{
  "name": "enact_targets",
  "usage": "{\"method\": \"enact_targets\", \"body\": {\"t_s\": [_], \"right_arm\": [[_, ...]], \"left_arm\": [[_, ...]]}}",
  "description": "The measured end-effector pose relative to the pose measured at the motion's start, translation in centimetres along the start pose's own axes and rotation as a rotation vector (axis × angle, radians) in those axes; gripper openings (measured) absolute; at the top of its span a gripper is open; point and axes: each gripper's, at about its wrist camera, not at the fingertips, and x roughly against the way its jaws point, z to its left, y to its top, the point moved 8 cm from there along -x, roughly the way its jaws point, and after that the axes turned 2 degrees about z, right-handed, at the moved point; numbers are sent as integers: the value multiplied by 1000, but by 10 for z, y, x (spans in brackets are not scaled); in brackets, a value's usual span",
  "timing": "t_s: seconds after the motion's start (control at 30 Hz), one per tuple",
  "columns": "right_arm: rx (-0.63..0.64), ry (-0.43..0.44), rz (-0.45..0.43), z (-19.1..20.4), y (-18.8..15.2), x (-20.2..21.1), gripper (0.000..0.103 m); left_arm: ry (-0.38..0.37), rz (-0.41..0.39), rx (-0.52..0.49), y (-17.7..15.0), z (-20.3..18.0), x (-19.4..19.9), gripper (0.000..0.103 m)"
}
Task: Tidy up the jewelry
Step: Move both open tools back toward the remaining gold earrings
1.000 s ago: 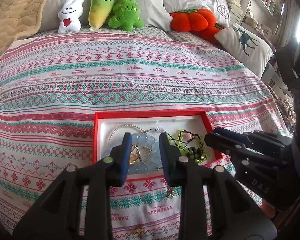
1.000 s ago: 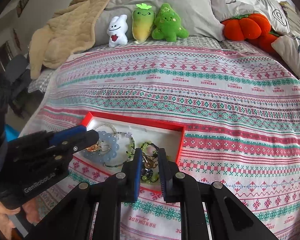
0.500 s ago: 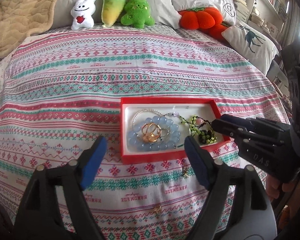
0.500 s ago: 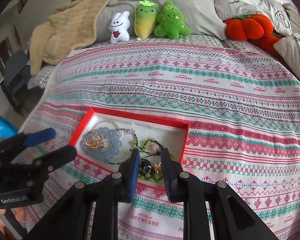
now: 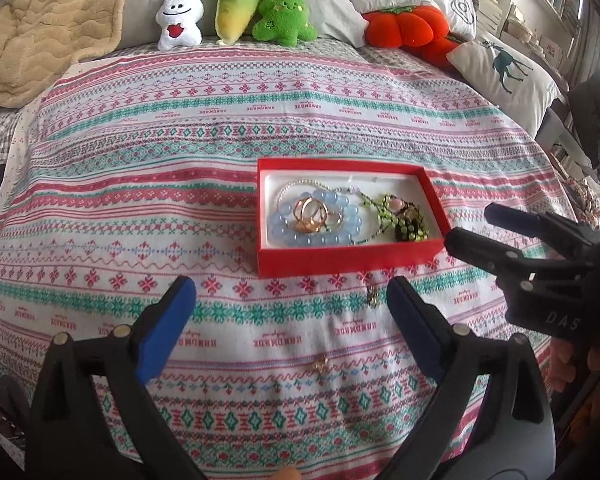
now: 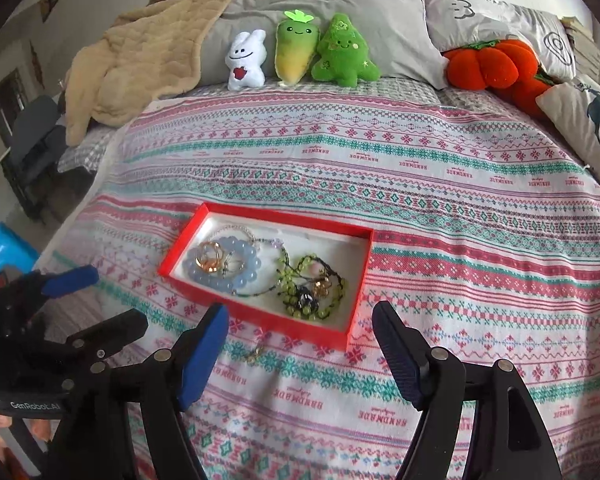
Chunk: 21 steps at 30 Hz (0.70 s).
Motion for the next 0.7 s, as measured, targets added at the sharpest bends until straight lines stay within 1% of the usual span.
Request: {"method": "enact_targets", "body": {"t_s": [0.1,0.23,0.47,0.63,0.7], "right_arm": [[0,-3,17,0,-9,5,78],[0,2,24,2,-19,15,82],[5,-18,60,4,-41,20,82],[29,-38,92,6,-64,16,82],[53,-52,108,8,-73,13,82]], "left_arm": [[16,25,-9,-11,0,1,96],[8,61,-5,-24,0,0,96],[-10,110,-24,-49,-6,0,96],[0,122,-85,-71,-9,-2,96],[-10,122,-116,-77,-11,-3,96]]}}
